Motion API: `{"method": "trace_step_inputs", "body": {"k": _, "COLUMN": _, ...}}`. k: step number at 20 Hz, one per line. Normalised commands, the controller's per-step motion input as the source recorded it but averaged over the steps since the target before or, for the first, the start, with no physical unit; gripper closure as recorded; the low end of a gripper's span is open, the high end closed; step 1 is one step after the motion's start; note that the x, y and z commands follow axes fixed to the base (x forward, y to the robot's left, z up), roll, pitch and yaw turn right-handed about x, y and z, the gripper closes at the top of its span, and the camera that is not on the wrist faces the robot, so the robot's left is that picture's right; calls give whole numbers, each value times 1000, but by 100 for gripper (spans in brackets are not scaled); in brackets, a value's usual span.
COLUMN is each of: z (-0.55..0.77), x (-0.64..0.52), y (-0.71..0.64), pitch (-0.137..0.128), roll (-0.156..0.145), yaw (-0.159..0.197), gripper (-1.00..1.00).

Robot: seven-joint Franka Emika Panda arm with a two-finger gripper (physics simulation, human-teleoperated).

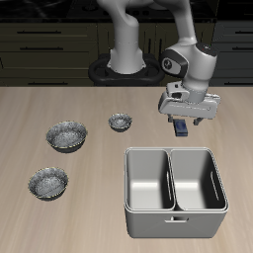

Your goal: Place the cream cheese in the largest bowl

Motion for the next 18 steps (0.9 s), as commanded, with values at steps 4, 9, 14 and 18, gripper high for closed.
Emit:
{"method": "trace_step_inputs", "body": {"k": 4, "z": -101, "x": -20, "y": -47, "pitch": 19, "roll": -14, "yaw": -7, "gripper": -100}}
{"method": "trace_step_inputs", "body": {"k": 9, "z": -180, "x": -17, "y": -51, "pitch": 41, "roll": -11, "yaw": -4, "gripper": -100}}
{"method": "trace_step_inputs", "body": {"k": 14, "z": -138, "x": -7, "y": -146, "pitch": 13, "roll": -14, "yaw": 3, "gripper": -100}}
{"method": "trace_step_inputs", "body": {"k": 18, "z": -204, "x": -47, "y": -137, "pitch": 46, "roll": -7, "yaw": -22, "gripper": -100}}
